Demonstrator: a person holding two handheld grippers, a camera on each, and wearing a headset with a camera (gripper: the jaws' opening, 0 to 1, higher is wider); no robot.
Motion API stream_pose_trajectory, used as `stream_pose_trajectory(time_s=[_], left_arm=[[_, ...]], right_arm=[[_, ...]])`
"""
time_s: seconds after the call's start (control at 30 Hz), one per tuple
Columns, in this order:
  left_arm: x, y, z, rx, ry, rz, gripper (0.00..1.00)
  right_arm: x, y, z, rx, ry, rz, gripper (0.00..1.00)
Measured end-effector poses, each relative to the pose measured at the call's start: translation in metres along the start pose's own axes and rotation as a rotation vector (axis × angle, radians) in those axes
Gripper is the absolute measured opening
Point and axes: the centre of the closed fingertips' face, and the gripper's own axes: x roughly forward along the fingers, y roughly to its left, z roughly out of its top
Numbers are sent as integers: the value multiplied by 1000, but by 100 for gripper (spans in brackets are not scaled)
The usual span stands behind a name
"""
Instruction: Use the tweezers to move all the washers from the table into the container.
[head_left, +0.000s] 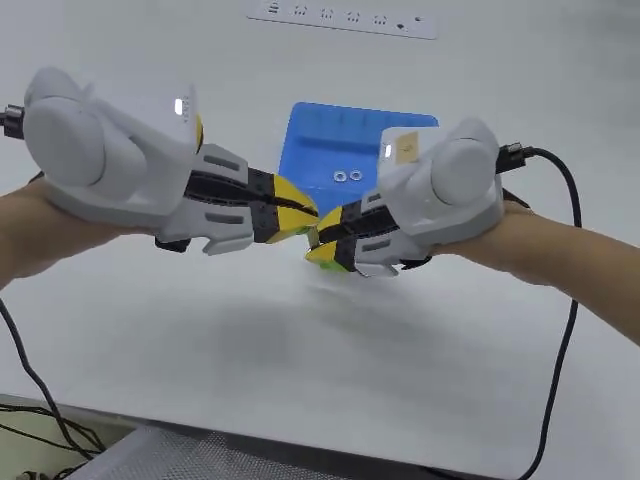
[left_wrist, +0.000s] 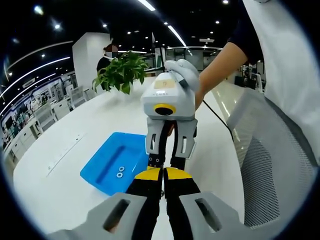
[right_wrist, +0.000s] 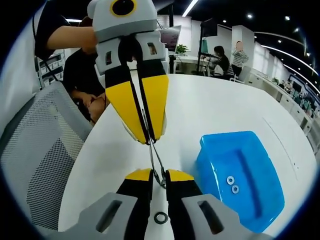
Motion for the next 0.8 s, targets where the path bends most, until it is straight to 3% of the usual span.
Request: stream_pose_trajectory(time_s=[0.13, 0.43, 0.63, 0.8], left_arm=[[1, 1, 1, 13, 14, -2, 5], [4, 2, 2, -14, -4, 31, 6], [4, 2, 1, -23, 1, 37, 6], [3, 1, 1, -32, -4, 45, 12]], right_arm=[[-1, 0, -1, -18, -3, -14, 10], [-2, -1, -2, -31, -7, -43, 10], [-1, 0, -2, -26, -6, -37, 10], [-2, 0, -2, -17, -9, -38, 9]])
